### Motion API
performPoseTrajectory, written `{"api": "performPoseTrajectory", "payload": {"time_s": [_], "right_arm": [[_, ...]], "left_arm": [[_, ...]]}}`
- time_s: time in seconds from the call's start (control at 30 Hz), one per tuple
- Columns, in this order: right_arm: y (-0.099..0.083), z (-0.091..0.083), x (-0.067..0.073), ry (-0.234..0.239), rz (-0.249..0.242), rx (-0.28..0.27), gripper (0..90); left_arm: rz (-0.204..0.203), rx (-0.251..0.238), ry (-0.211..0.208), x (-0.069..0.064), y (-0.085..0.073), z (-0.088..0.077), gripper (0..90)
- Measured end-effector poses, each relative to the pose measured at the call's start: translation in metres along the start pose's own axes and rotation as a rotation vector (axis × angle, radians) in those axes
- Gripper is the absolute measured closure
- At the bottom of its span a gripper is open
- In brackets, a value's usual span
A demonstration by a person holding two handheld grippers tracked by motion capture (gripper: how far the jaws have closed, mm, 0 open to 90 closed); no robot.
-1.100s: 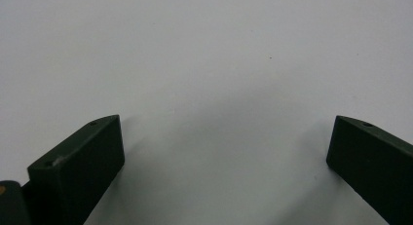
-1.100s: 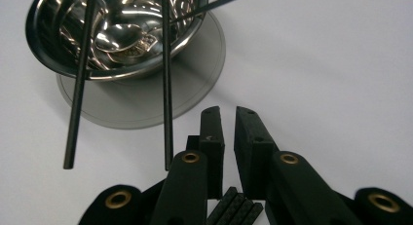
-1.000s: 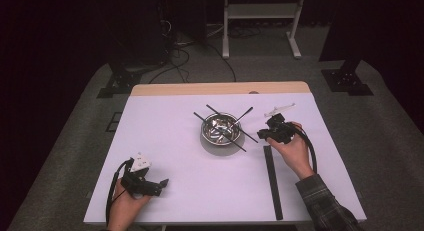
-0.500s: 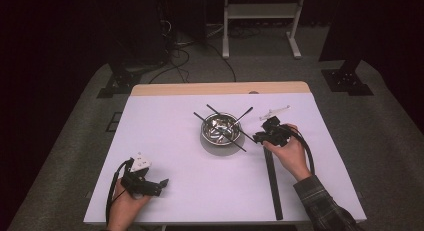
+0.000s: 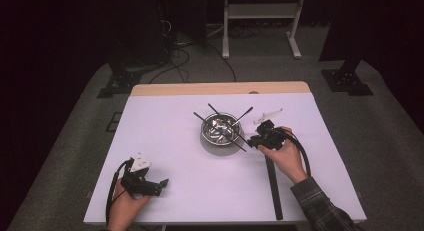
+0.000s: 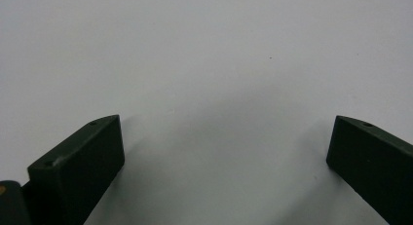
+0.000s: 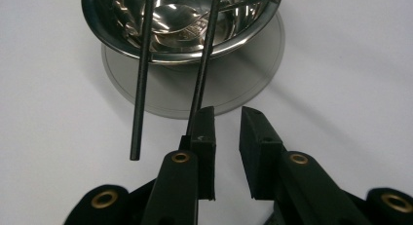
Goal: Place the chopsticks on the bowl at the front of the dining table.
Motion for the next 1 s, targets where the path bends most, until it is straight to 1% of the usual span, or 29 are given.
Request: {"api": "performPoseTrajectory", "payload": {"time_s": [0.33, 0.47, 0.53, 0.63, 1.0], "right_arm": [[0.002, 0.000, 0.012, 0.018, -0.033, -0.001, 74.9], [0.002, -0.001, 0.017, 0.026, -0.037, 0.003, 74.9], [0.003, -0.001, 0.018, 0.026, -0.051, -0.003, 74.9], [0.004, -0.002, 0.023, 0.032, -0.053, 0.001, 74.9], [0.008, -0.001, 0.041, 0.052, -0.093, -0.006, 75.0]], "left_arm": [[0.002, 0.000, 0.001, 0.000, 0.000, 0.000, 0.0], [0.003, 0.000, 0.001, 0.000, 0.000, 0.000, 0.0], [0.002, 0.000, 0.001, 0.000, 0.000, 0.000, 0.0], [0.003, 0.001, 0.002, 0.000, 0.000, 0.000, 0.0], [0.000, 0.000, 0.000, 0.000, 0.000, 0.000, 0.0]]}}
Point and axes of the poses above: each handheld gripper's, and its own axes: z roughly forward along the jaws, y roughly out of its top, x roughly to its left, the point moved 6 cm from there along z, roughly forward along the jaws, and after that the axes turned 12 degrees about -y, right-handed, at the moved point
